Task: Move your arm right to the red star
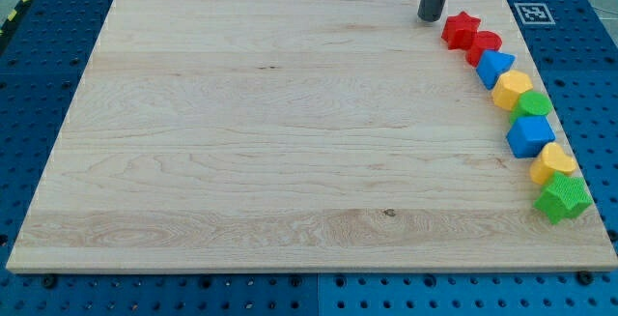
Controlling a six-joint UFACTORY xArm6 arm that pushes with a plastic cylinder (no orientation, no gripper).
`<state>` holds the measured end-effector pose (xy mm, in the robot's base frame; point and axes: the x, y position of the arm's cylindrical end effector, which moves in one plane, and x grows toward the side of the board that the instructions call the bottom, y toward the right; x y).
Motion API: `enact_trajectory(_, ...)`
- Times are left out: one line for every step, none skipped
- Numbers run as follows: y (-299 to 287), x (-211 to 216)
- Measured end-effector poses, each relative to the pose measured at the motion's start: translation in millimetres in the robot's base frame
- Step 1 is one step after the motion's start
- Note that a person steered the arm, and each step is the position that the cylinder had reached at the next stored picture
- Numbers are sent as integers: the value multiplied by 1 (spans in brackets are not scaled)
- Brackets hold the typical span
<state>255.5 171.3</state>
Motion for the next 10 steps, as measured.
enact_trajectory(0,-19)
enact_trajectory(20,-23)
enact_trajectory(59,-23)
enact_trajectory(79,-23)
enact_trajectory(96,-23)
enact_trajectory(117,-23)
enact_trajectory(126,-17)
enact_trajectory(126,9)
enact_trajectory(127,22)
enact_trajectory(127,37)
